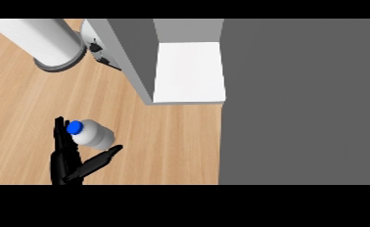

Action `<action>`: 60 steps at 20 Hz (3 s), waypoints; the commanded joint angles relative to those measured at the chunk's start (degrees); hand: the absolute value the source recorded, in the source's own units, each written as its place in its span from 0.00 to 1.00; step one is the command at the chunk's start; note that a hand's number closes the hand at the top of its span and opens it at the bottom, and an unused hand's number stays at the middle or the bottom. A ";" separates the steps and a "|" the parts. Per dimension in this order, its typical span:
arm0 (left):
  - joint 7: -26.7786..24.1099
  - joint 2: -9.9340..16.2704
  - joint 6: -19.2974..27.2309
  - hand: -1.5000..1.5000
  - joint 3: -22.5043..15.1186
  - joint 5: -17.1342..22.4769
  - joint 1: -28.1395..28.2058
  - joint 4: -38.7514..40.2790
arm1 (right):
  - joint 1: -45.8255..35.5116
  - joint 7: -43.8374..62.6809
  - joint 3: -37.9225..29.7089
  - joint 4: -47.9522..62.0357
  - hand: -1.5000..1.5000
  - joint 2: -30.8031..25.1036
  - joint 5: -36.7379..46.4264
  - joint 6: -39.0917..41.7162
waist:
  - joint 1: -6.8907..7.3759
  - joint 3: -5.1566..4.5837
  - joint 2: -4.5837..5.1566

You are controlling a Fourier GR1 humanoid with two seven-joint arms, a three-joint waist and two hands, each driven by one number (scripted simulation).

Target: Pick up the bottled water, place it into the cabinet and close the cabinet

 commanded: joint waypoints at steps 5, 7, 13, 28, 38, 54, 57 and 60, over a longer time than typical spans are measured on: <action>-6.63 0.01 -5.79 0.00 3.98 3.61 -5.40 9.69 | 4.63 0.22 -3.95 -8.21 0.00 -0.12 -6.38 1.73 | 0.18 0.03 -0.06; -9.25 0.99 -11.47 0.00 5.24 5.78 -4.99 13.03 | 3.35 1.95 -3.12 -8.65 0.00 -0.25 -5.66 0.48 | 0.50 -0.02 0.09; -11.07 2.22 -17.54 0.00 7.12 8.35 -8.35 18.49 | 6.09 -2.57 -6.24 -7.22 0.00 -0.50 -7.15 3.76 | -0.14 0.02 -0.14; -19.32 -1.72 -13.10 1.00 5.96 6.30 -13.87 19.51 | 2.41 0.01 -5.31 -6.26 0.00 0.05 -6.50 2.31 | 0.67 0.08 -0.04; -15.53 -2.85 -27.15 1.00 -3.58 7.25 -14.69 18.50 | 5.69 -1.10 -2.76 -8.83 0.00 1.05 -5.01 2.63 | -0.04 0.00 -0.09; 5.86 -2.88 -7.45 1.00 -26.95 8.80 -12.43 -18.11 | -0.71 1.14 -3.37 -5.39 0.00 0.46 -4.93 0.34 | 1.06 0.13 -0.36; 14.57 -2.88 -4.21 1.00 -28.84 6.74 -13.00 -24.64 | -3.47 1.44 -3.74 -3.61 0.00 1.36 -3.97 -0.89 | 1.18 0.15 -0.27; 14.51 -2.88 2.73 1.00 -34.38 6.41 -16.34 -23.31 | -0.11 1.50 -2.44 -5.82 0.00 1.57 -4.71 1.95 | 0.14 0.10 -0.20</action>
